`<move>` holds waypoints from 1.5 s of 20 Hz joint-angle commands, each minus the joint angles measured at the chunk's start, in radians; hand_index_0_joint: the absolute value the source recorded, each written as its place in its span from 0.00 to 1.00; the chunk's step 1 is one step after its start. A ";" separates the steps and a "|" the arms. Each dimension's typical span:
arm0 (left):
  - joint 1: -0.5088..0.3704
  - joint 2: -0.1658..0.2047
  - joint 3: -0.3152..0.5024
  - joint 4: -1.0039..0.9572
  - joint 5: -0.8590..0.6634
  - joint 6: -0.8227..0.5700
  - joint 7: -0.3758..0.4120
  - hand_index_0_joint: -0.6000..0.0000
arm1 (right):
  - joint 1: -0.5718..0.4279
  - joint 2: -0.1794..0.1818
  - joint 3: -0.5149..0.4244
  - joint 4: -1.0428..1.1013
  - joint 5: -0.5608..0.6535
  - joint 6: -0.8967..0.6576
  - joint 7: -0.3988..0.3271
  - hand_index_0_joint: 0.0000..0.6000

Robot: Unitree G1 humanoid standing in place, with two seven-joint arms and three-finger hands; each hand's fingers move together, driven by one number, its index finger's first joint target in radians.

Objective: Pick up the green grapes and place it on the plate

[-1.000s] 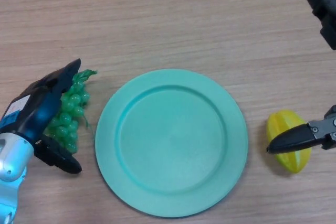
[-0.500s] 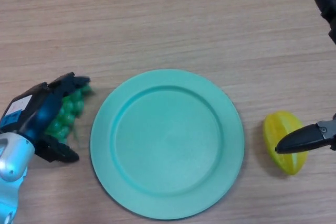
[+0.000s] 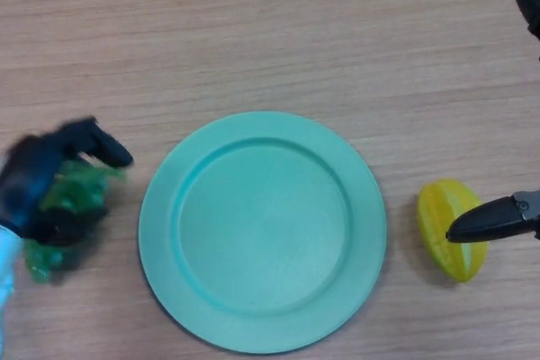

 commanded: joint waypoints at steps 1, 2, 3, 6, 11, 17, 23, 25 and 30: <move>-0.008 0.056 0.121 -0.179 -0.073 0.045 -0.023 0.00 | -0.028 -0.037 -0.051 -0.047 0.021 -0.162 -0.028 0.00; -0.005 0.055 0.125 -0.231 -0.084 0.083 -0.040 0.00 | -0.030 -0.034 -0.049 -0.047 0.021 -0.162 -0.027 0.00; -0.001 0.047 0.123 -0.311 -0.098 0.133 -0.061 0.00 | -0.033 -0.027 -0.048 -0.047 0.017 -0.158 -0.022 0.00; -0.001 0.005 0.080 -0.514 -0.173 0.323 -0.143 0.00 | -0.039 -0.026 -0.050 -0.047 0.025 -0.153 -0.021 0.00; -0.087 -0.021 -0.077 -0.795 -0.159 0.682 -0.228 0.00 | -0.046 -0.009 -0.053 -0.047 0.021 -0.133 -0.009 0.00; -0.146 -0.071 -0.141 -0.820 -0.168 0.644 -0.188 0.00 | -0.048 0.017 -0.080 -0.047 0.014 -0.120 0.024 0.00; -0.110 -0.099 -0.030 -0.813 -0.414 0.506 -0.053 0.99 | -0.064 0.053 -0.076 -0.047 -0.041 -0.085 0.065 0.00; -0.079 -0.106 0.041 -0.844 -0.580 0.475 -0.003 1.00 | -0.076 0.057 -0.068 -0.047 -0.052 -0.071 0.070 0.00; -0.032 -0.024 0.222 -0.884 -0.859 0.498 0.124 1.00 | -0.089 0.060 -0.048 -0.047 -0.081 -0.065 0.089 0.00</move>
